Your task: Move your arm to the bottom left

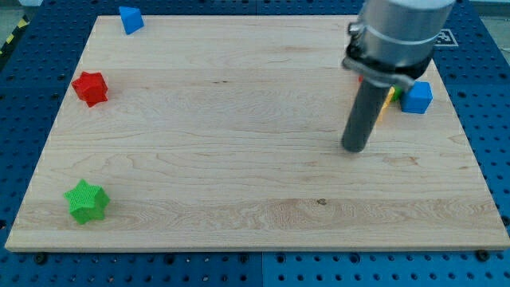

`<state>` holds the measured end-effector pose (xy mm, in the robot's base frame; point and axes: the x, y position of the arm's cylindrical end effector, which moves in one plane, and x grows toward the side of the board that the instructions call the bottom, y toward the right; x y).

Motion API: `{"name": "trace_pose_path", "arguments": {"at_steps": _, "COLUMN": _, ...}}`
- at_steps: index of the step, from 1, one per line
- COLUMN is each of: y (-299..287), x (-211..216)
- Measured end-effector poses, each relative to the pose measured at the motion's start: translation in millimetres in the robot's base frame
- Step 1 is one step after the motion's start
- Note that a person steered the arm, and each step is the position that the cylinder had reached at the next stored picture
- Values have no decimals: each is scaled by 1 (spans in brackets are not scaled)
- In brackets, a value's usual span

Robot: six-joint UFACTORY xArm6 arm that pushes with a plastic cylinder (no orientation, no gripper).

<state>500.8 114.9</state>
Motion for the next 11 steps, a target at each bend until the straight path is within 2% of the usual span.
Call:
{"name": "trace_pose_path", "arguments": {"at_steps": 1, "y": -48, "x": 35}}
{"name": "trace_pose_path", "arguments": {"at_steps": 3, "y": -50, "x": 37}}
{"name": "trace_pose_path", "arguments": {"at_steps": 4, "y": -112, "x": 18}}
{"name": "trace_pose_path", "arguments": {"at_steps": 5, "y": -205, "x": 1}}
{"name": "trace_pose_path", "arguments": {"at_steps": 7, "y": -419, "x": 5}}
{"name": "trace_pose_path", "arguments": {"at_steps": 8, "y": -419, "x": 28}}
{"name": "trace_pose_path", "arguments": {"at_steps": 9, "y": -417, "x": 95}}
{"name": "trace_pose_path", "arguments": {"at_steps": 11, "y": -402, "x": 90}}
